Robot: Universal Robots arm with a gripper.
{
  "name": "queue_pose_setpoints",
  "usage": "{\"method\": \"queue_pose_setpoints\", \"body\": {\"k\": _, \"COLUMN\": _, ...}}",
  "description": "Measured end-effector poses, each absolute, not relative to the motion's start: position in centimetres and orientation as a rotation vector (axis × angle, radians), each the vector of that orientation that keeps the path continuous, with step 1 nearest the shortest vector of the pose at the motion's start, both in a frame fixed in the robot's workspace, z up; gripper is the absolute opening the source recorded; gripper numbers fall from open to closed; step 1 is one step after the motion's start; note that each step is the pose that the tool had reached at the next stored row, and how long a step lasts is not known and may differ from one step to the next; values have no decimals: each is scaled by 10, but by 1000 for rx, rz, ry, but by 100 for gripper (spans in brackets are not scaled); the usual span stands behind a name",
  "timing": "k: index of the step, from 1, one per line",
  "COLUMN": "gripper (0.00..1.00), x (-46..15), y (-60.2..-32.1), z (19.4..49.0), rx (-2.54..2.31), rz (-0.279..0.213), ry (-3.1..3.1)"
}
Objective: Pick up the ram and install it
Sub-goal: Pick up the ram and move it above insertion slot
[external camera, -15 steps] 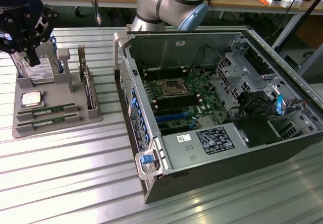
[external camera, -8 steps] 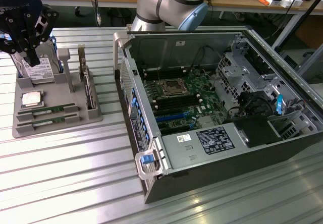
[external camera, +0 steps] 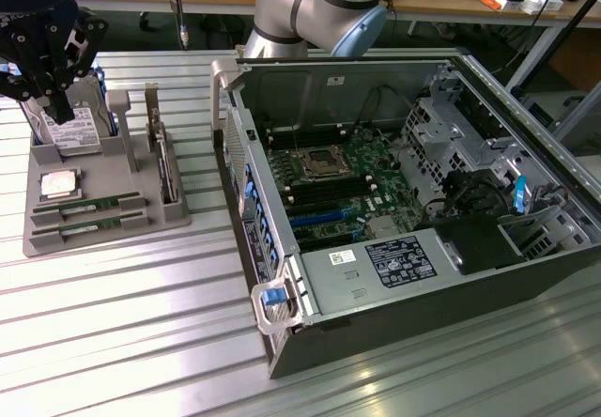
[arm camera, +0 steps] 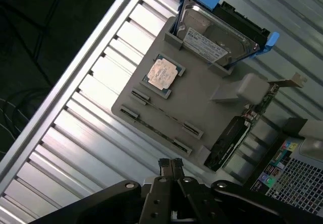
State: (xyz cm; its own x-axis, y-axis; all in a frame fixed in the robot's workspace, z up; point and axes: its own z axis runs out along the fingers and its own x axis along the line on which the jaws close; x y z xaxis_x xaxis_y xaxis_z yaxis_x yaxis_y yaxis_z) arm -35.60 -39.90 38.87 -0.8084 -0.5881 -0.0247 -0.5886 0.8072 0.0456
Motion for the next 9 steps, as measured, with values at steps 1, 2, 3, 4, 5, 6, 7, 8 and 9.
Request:
{"method": "queue_pose_setpoints", "body": {"k": 1, "gripper": 10, "x": -356, "y": -399, "z": 389, "rx": -984, "rz": 80, "ry": 2973}}
{"method": "queue_pose_setpoints", "body": {"k": 2, "gripper": 10, "x": -356, "y": -399, "z": 389, "rx": -1000, "rz": 80, "ry": 2968}}
{"method": "queue_pose_setpoints", "body": {"k": 3, "gripper": 10, "x": -356, "y": -399, "z": 389, "rx": -1011, "rz": 80, "ry": 2964}}
{"method": "queue_pose_setpoints", "body": {"k": 4, "gripper": 10, "x": -356, "y": -399, "z": 389, "rx": -1022, "rz": 80, "ry": 2961}}
{"method": "queue_pose_setpoints", "body": {"k": 5, "gripper": 10, "x": -356, "y": -399, "z": 389, "rx": -1037, "rz": 80, "ry": 2956}}
{"method": "queue_pose_setpoints", "body": {"k": 6, "gripper": 10, "x": -356, "y": -399, "z": 389, "rx": -1050, "rz": 80, "ry": 2951}}
{"method": "queue_pose_setpoints", "body": {"k": 7, "gripper": 10, "x": -356, "y": -399, "z": 389, "rx": -1063, "rz": 80, "ry": 2947}}
{"method": "queue_pose_setpoints", "body": {"k": 8, "gripper": 10, "x": -356, "y": -399, "z": 389, "rx": -1073, "rz": 80, "ry": 2943}}
{"method": "queue_pose_setpoints", "body": {"k": 9, "gripper": 10, "x": -356, "y": -399, "z": 389, "rx": -1085, "rz": 80, "ry": 2939}}
